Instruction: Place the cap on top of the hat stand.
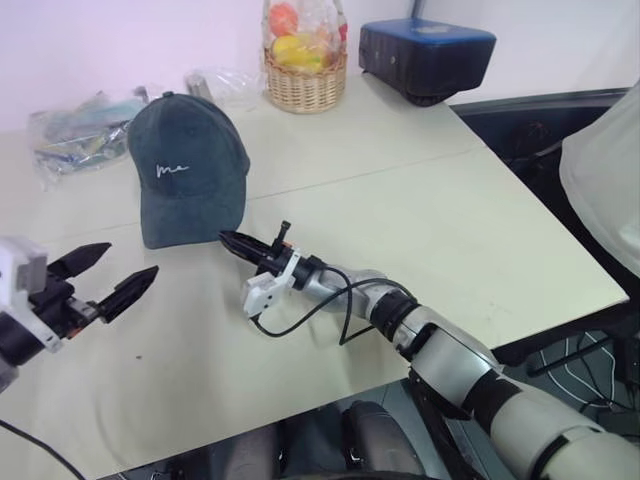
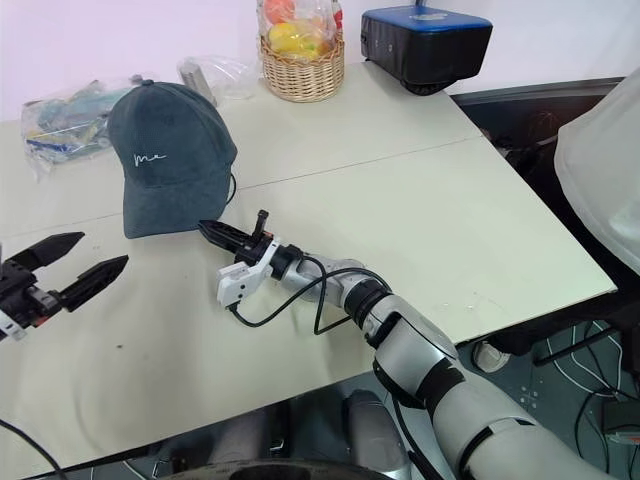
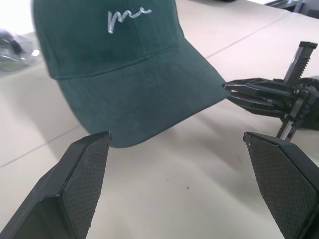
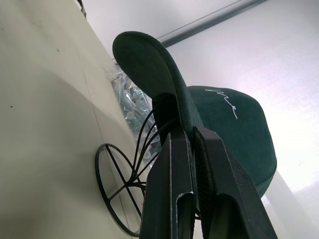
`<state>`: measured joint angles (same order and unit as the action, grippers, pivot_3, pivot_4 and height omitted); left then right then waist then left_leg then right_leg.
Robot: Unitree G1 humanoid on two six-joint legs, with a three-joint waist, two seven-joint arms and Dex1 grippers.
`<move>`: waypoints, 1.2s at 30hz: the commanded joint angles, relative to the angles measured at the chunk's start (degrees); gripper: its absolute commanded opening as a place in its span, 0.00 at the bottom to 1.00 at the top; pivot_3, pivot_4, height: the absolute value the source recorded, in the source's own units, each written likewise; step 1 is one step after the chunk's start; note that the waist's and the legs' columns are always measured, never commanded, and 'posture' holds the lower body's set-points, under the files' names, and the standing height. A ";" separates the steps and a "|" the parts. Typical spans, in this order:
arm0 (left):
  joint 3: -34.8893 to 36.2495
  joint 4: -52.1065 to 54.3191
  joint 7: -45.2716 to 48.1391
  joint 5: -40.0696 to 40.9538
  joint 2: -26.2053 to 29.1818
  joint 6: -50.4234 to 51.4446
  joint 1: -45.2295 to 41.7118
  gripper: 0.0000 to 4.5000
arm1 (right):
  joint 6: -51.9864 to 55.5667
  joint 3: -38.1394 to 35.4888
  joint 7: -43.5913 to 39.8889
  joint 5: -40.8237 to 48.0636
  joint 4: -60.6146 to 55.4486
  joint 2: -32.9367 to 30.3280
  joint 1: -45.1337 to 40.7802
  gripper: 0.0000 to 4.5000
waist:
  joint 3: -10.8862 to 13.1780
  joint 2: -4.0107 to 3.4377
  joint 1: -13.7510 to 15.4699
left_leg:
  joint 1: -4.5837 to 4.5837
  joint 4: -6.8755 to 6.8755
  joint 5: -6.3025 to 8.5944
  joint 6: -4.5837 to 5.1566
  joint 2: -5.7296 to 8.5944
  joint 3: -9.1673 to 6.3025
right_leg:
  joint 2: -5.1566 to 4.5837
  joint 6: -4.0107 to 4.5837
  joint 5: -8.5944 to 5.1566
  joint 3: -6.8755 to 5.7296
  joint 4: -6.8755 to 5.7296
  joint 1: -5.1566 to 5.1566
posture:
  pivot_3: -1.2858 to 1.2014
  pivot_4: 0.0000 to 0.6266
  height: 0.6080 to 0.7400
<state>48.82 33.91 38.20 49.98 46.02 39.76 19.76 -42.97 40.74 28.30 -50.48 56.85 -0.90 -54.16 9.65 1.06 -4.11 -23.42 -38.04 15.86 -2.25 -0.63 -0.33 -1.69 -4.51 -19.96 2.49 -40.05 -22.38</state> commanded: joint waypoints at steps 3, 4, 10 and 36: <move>6.27 1.68 1.48 1.89 1.78 0.42 1.27 1.00 | -1.21 1.21 0.16 -0.57 1.78 0.92 -1.56 0.01 | 0.00 0.00 0.05 | 0.01 0.00 0.00 0.00 0.01 0.00 | -0.02 0.00 0.00 0.00 0.00 0.02 | 0.52 0.24 1.00; 6.41 1.75 1.48 1.94 1.77 0.43 1.39 1.00 | -1.30 1.47 0.19 -0.77 2.16 0.95 -1.61 0.01 | 0.00 0.00 0.05 | 0.01 0.00 0.00 0.00 0.01 0.00 | -0.02 0.00 0.00 0.00 0.01 0.02 | 0.52 0.24 1.00; 6.55 2.73 1.18 2.64 1.50 0.63 1.75 1.00 | -2.43 1.97 -1.20 -0.26 4.07 1.00 -1.95 0.01 | -0.01 0.01 0.00 | 0.01 0.00 0.00 0.00 0.01 0.00 | -0.01 0.00 0.00 0.00 0.01 0.02 | 0.52 0.24 1.00; 6.10 2.39 3.80 4.33 4.17 0.89 0.54 1.00 | -4.09 0.01 -4.27 2.69 6.00 0.38 -3.07 0.01 | 0.00 0.01 0.01 | 0.01 0.00 0.00 0.00 0.01 0.00 | -0.01 0.01 0.00 0.00 0.01 0.03 | 0.52 0.24 1.00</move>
<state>54.74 36.06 42.13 54.36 49.35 41.18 20.86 -45.45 41.33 26.22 -49.14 62.33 -1.02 -56.50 9.65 1.07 -4.11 -23.41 -38.04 15.86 -2.26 -0.62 -0.33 -1.69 -4.50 -19.96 2.49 -40.04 -22.35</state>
